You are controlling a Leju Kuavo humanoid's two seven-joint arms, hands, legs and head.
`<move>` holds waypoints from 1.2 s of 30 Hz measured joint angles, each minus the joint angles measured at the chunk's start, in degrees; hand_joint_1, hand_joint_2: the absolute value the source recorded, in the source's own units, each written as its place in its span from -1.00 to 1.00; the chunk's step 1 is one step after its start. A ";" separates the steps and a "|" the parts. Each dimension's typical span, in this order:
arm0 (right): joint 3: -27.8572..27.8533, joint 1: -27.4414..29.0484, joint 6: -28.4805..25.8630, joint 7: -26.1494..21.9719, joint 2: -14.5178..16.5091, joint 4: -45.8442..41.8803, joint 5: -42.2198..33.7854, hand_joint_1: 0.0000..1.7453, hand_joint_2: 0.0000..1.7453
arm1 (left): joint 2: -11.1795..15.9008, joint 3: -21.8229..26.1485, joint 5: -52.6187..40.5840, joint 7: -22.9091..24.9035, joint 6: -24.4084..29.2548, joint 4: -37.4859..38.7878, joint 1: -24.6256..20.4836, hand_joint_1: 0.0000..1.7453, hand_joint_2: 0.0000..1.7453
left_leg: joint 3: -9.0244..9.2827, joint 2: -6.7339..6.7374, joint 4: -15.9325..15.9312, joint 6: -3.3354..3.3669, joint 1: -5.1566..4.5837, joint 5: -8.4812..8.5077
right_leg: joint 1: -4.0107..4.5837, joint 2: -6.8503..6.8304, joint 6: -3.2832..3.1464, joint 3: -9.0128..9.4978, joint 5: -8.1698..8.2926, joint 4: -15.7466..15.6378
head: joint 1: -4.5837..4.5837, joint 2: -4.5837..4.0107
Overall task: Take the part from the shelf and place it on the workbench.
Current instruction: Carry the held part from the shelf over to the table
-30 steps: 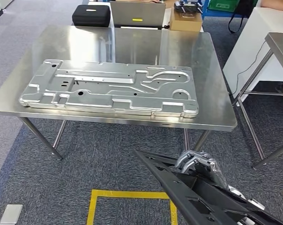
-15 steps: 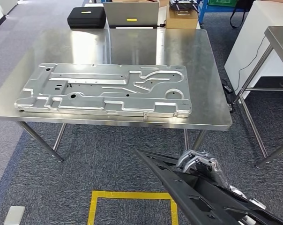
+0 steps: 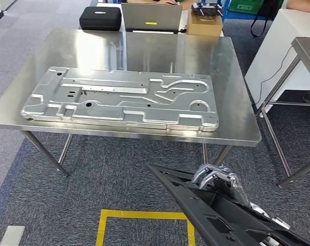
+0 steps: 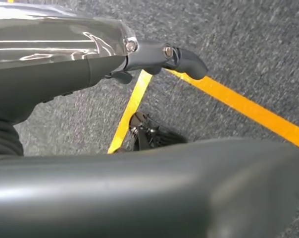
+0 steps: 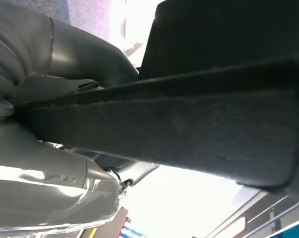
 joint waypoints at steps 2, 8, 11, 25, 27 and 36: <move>0.00 0.15 0.00 0.01 0.00 0.03 0.01 1.00 1.00 | -0.01 0.00 0.01 0.01 0.00 0.00 0.07 -1.00 1.00 | -0.04 0.04 0.03 0.02 -0.08 -0.02 | 0.00 0.01 0.18 -1.99 -1.32 4.22 | 0.00 0.00; -0.01 0.09 0.01 0.02 -0.01 0.10 0.00 1.00 1.00 | -0.07 0.00 0.00 -0.06 -0.08 0.00 -0.02 -1.00 1.00 | 0.18 -0.06 0.31 -0.79 -0.26 -0.40 | 0.25 -0.04 -0.95 4.06 5.99 -10.87 | -0.02 0.00; -0.08 -0.03 0.10 0.11 -0.09 0.14 -0.40 1.00 1.00 | -0.12 0.00 -0.07 -0.70 -0.67 0.00 -0.03 -1.00 1.00 | 0.17 -0.07 1.15 -1.85 -0.30 -0.55 | 0.11 -0.01 -2.08 4.40 6.15 -11.12 | -0.02 0.00; -0.61 -1.28 1.16 0.30 -0.61 1.18 -1.75 1.00 1.00 | -0.51 -0.07 -0.30 -1.78 -0.65 0.00 -0.28 -1.00 1.00 | -5.20 -0.01 2.19 -1.35 -0.61 2.86 | -0.07 -0.06 -1.63 7.69 3.26 -11.22 | -0.08 0.00; -0.63 -1.31 1.27 0.31 -0.71 1.20 -1.77 1.00 1.00 | -0.54 -0.07 -0.31 -1.90 -0.56 0.00 -0.29 -1.00 1.00 | -5.13 -0.11 1.93 -1.38 -0.50 2.80 | 0.05 -0.10 -1.54 7.83 3.30 -11.20 | -0.05 0.00; -0.65 -1.72 1.39 0.27 -0.79 1.21 -1.81 1.00 1.00 | -0.59 -0.08 -0.31 -2.00 -0.46 0.00 -0.63 -1.00 1.00 | -4.93 -0.13 1.93 -0.90 -0.55 2.22 | 0.03 -0.12 -0.96 8.90 2.96 -12.97 | -0.07 0.00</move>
